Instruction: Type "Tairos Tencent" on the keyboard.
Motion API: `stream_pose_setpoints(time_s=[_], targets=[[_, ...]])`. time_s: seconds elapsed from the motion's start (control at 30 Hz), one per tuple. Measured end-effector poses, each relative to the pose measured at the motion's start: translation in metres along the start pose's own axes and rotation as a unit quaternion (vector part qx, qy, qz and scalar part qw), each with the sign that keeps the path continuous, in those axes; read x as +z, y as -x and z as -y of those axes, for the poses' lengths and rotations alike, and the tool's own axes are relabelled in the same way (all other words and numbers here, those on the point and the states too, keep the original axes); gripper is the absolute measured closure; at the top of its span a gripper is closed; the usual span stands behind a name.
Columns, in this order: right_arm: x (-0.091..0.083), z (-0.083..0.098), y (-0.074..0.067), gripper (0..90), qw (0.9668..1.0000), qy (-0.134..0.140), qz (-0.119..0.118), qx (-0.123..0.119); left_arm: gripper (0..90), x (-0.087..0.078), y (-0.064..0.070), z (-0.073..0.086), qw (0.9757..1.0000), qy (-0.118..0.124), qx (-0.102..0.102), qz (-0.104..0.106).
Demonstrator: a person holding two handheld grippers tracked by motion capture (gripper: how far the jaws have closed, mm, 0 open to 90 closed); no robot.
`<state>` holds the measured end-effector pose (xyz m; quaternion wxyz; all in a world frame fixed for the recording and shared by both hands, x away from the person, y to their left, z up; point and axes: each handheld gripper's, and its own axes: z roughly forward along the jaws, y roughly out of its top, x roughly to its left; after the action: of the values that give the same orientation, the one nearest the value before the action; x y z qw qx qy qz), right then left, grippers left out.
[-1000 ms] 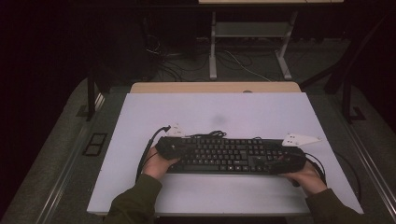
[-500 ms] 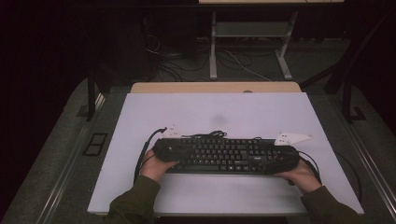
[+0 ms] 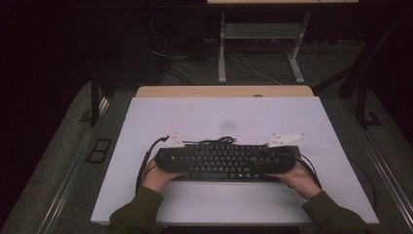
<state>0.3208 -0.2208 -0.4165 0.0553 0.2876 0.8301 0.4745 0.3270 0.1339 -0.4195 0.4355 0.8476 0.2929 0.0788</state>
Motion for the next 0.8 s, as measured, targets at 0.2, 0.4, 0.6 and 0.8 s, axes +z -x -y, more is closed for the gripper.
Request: stream_pose_setpoints(time_s=[0.2, 0.4, 0.6, 0.8], targets=[[0.016, -0.009, 0.001, 76.8, 1.0000, -0.008, -0.004, 0.000, 40.8, -0.004, -0.001, 0.003, 0.9999, 0.009, -0.008, -0.005], [0.030, -0.017, 0.003, 87.8, 0.9999, -0.017, -0.004, 0.000, 33.2, -0.004, 0.000, 0.005, 0.9998, 0.014, -0.012, -0.009], [0.041, -0.020, 0.003, 89.0, 0.9995, -0.030, -0.004, -0.003, 28.5, -0.005, 0.001, 0.006, 0.9997, 0.017, -0.017, -0.009], [0.052, -0.023, 0.002, 89.1, 0.9991, -0.042, -0.005, -0.007, 27.6, -0.006, 0.001, 0.008, 0.9997, 0.020, -0.015, -0.007]])
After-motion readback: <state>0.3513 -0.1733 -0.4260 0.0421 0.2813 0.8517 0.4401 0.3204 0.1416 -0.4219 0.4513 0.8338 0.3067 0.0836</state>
